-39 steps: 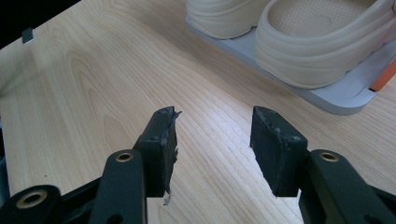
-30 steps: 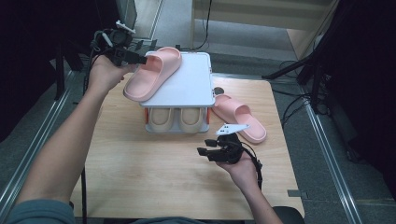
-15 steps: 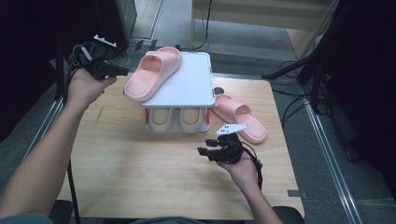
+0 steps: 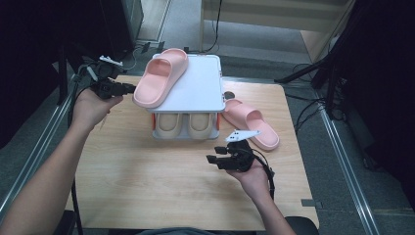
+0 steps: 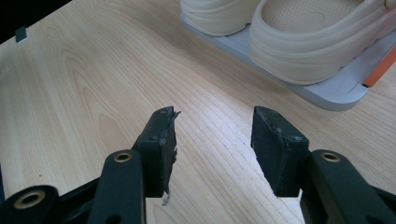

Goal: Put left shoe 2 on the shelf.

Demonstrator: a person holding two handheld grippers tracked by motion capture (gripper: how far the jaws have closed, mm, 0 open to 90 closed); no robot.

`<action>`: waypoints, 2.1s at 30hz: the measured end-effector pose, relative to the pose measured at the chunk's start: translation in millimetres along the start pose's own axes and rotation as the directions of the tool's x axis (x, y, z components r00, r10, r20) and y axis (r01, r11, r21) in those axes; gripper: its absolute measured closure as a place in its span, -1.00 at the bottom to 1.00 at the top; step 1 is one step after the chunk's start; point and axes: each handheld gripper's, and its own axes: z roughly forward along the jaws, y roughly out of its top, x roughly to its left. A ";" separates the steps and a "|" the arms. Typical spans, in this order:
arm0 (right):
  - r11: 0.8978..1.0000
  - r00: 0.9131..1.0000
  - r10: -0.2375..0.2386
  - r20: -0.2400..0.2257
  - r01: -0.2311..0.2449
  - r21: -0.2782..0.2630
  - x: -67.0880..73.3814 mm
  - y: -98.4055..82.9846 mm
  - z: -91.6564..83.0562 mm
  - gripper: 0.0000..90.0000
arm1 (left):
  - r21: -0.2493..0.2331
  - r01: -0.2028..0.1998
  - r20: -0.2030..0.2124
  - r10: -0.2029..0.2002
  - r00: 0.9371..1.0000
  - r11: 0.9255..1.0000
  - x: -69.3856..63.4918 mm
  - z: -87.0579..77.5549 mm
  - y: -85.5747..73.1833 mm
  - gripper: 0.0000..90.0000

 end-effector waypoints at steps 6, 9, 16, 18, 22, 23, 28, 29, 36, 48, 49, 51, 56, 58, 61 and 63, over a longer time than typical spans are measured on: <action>1.000 1.000 0.004 -0.002 -0.004 -0.001 -0.4 -0.1 -0.6 0.13 | -0.007 -0.002 0.015 0.002 1.000 1.000 -7.4 6.6 3.1 0.79; 1.000 1.000 0.002 -0.003 -0.002 0.000 -0.3 -0.1 -0.4 0.13 | -0.010 -0.002 0.018 0.002 1.000 1.000 -10.8 9.8 6.5 0.77; 1.000 1.000 -0.004 -0.005 0.004 0.003 0.6 0.0 0.1 0.13 | -0.029 0.008 0.005 -0.008 1.000 1.000 -10.7 15.0 21.9 0.77; 1.000 1.000 -0.002 -0.005 0.002 0.002 0.2 0.0 0.0 0.12 | -0.029 0.010 0.006 -0.010 1.000 1.000 -11.5 16.6 24.6 0.77; 1.000 1.000 -0.004 -0.007 0.004 0.001 0.0 0.0 0.5 0.12 | -0.036 -0.002 -0.003 0.002 1.000 0.999 -14.9 20.0 27.9 0.76; 1.000 1.000 -0.004 -0.007 0.004 0.001 0.3 0.0 0.4 0.12 | -0.034 -0.001 -0.002 0.001 1.000 0.999 -14.9 20.9 28.7 0.76; 1.000 1.000 -0.004 -0.007 0.004 0.003 0.7 0.0 0.1 0.12 | -0.036 0.012 -0.007 -0.012 1.000 0.999 -12.5 24.6 33.9 0.76; 1.000 1.000 -0.005 -0.007 0.005 0.004 0.6 0.0 0.4 0.12 | -0.034 0.010 -0.009 -0.011 1.000 0.999 -12.2 25.5 35.7 0.76; 1.000 1.000 -0.005 -0.008 0.005 0.006 0.9 0.0 0.9 0.13 | -0.038 0.012 -0.022 -0.013 1.000 0.999 -12.5 32.8 45.0 0.75; 1.000 1.000 0.008 0.000 -0.008 -0.011 -3.9 1.4 -3.9 0.13 | -0.048 0.036 0.014 -0.036 0.999 0.998 -6.5 24.3 40.0 0.60; 1.000 1.000 0.010 0.002 -0.010 -0.020 -6.1 1.5 -5.7 0.13 | -0.046 0.029 0.012 -0.028 1.000 0.999 -5.9 22.4 38.7 0.60; 1.000 1.000 0.016 0.013 -0.016 -0.025 -9.6 1.5 -8.9 0.13 | -0.049 0.031 0.013 -0.031 0.999 0.998 -4.6 19.3 36.4 0.60; 0.997 0.997 0.051 0.053 -0.048 -0.056 -23.6 1.8 -20.3 0.16 | -0.037 0.030 0.035 -0.028 0.999 0.999 -0.5 11.9 28.6 0.57; 0.998 0.995 0.047 0.084 -0.043 -0.055 -31.1 3.1 -23.5 0.20 | -0.032 0.024 0.041 -0.023 0.999 0.999 0.1 9.3 24.0 0.54; 0.995 0.993 0.078 0.089 -0.073 -0.061 -41.6 4.3 -25.9 0.25 | -0.034 0.036 0.067 -0.034 0.997 0.999 1.7 4.9 18.9 0.46; 0.994 0.991 0.098 0.091 -0.092 -0.066 -48.1 4.2 -26.9 0.25 | -0.035 0.035 0.074 -0.032 0.997 0.999 1.6 1.8 16.1 0.41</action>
